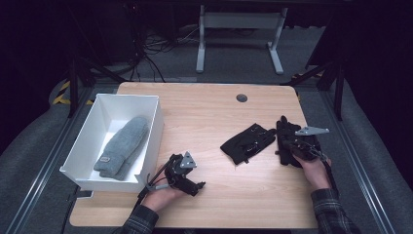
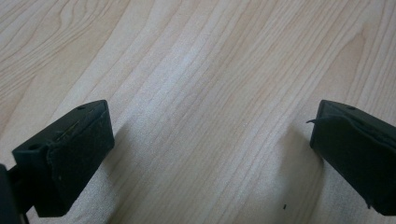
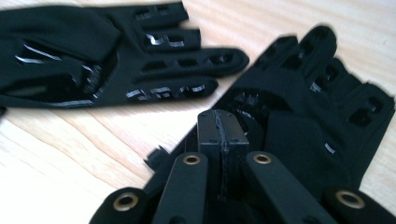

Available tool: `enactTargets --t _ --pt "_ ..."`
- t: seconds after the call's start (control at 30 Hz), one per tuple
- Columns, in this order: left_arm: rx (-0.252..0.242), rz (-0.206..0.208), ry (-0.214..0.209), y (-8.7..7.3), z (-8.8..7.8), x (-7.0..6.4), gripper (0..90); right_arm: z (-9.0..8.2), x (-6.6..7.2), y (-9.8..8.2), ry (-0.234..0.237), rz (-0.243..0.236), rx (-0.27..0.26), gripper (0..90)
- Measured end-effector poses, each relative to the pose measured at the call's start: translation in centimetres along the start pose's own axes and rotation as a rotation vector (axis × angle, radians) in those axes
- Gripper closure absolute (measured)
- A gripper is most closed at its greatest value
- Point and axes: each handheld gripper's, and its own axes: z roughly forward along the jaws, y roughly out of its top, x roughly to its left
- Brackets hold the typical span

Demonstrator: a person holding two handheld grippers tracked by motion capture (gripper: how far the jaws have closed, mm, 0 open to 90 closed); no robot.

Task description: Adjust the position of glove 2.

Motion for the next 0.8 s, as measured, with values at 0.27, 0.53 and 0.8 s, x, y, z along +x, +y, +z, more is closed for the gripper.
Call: enactTargets --t 0.27,0.53,0.8 --pt "-0.001 0.0 0.002 0.0 0.0 0.0 0.0 0.4 0.3 -0.6 -0.004 -0.005 0.055 90.0" --pt "-0.001 0.001 0.002 0.0 0.0 0.0 0.0 -0.6 1.3 -1.3 0.01 -0.028 0.066 90.0" --pt "-0.001 -0.001 0.0 0.0 0.0 0.0 0.0 -1.7 2.7 -2.2 0.054 -0.053 0.084 90.0"
